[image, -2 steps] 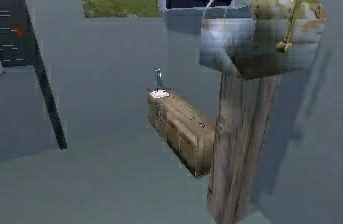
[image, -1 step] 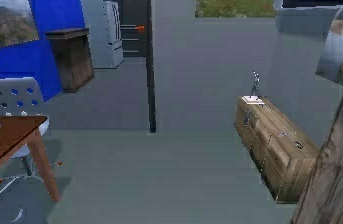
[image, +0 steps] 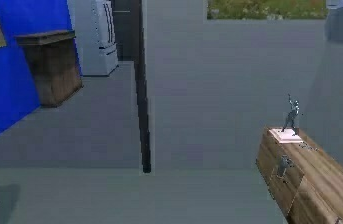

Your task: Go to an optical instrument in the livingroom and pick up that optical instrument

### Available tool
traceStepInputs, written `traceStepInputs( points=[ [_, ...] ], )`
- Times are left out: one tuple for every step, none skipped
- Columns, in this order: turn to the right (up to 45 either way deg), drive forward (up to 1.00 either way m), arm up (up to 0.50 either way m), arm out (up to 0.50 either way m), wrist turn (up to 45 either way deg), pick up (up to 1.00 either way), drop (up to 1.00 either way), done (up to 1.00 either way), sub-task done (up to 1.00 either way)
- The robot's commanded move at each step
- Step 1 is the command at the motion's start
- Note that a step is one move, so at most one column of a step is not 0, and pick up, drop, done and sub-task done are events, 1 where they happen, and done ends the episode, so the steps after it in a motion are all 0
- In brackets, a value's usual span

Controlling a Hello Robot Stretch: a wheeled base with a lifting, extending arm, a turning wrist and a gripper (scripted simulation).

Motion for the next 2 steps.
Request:
traceStepInputs(
  points=[
    [-45.0, 0.0, 0.0, 0.0, 0.0, 0.0, 0.0, 0.0, 0.0],
    [-15.0, 0.0, 0.0, 0.0, 0.0, 0.0, 0.0, 0.0, 0.0]
  ],
)
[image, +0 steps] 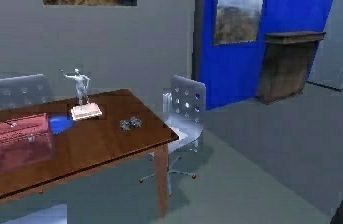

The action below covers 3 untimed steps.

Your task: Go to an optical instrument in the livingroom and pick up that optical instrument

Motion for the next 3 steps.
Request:
traceStepInputs(
  points=[
    [0.0, 0.3, 0.0, 0.0, 0.0, 0.0, 0.0, 0.0, 0.0],
    [-45.0, 0.0, 0.0, 0.0, 0.0, 0.0, 0.0, 0.0, 0.0],
    [-45.0, 0.0, 0.0, 0.0, 0.0, 0.0, 0.0, 0.0, 0.0]
  ],
)
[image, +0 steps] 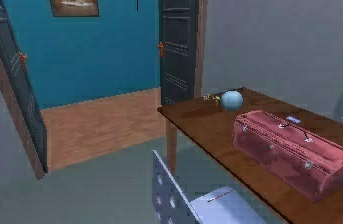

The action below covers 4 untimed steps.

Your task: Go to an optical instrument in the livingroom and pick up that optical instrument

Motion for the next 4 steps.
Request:
traceStepInputs(
  points=[
    [-15.0, 0.0, 0.0, 0.0, 0.0, 0.0, 0.0, 0.0, 0.0],
    [45.0, 0.0, 0.0, 0.0, 0.0, 0.0, 0.0, 0.0, 0.0],
    [27.0, 0.0, 0.0, 0.0, 0.0, 0.0, 0.0, 0.0, 0.0],
    [0.0, 0.4, 0.0, 0.0, 0.0, 0.0, 0.0, 0.0, 0.0]
  ],
)
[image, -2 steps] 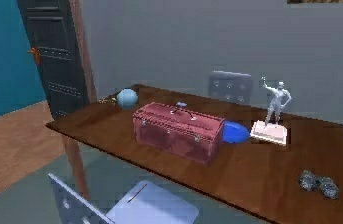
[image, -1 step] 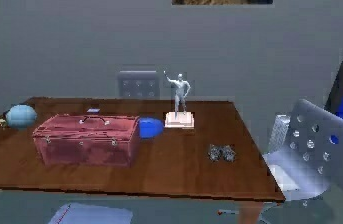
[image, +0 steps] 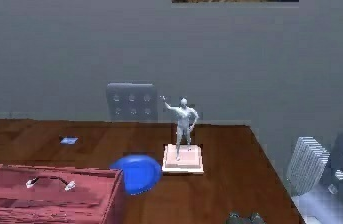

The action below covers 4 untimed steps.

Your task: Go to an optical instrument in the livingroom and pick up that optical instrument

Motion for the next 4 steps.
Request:
traceStepInputs(
  points=[
    [-45.0, 0.0, 0.0, 0.0, 0.0, 0.0, 0.0, 0.0, 0.0],
    [-15.0, 0.0, 0.0, 0.0, 0.0, 0.0, 0.0, 0.0, 0.0],
    [0.0, 0.0, 0.5, 0.0, 0.0, 0.0, 0.0, 0.0, 0.0],
    [0.0, 0.0, 0.38, 0.0, 0.0, 0.0, 0.0, 0.0, 0.0]
  ],
)
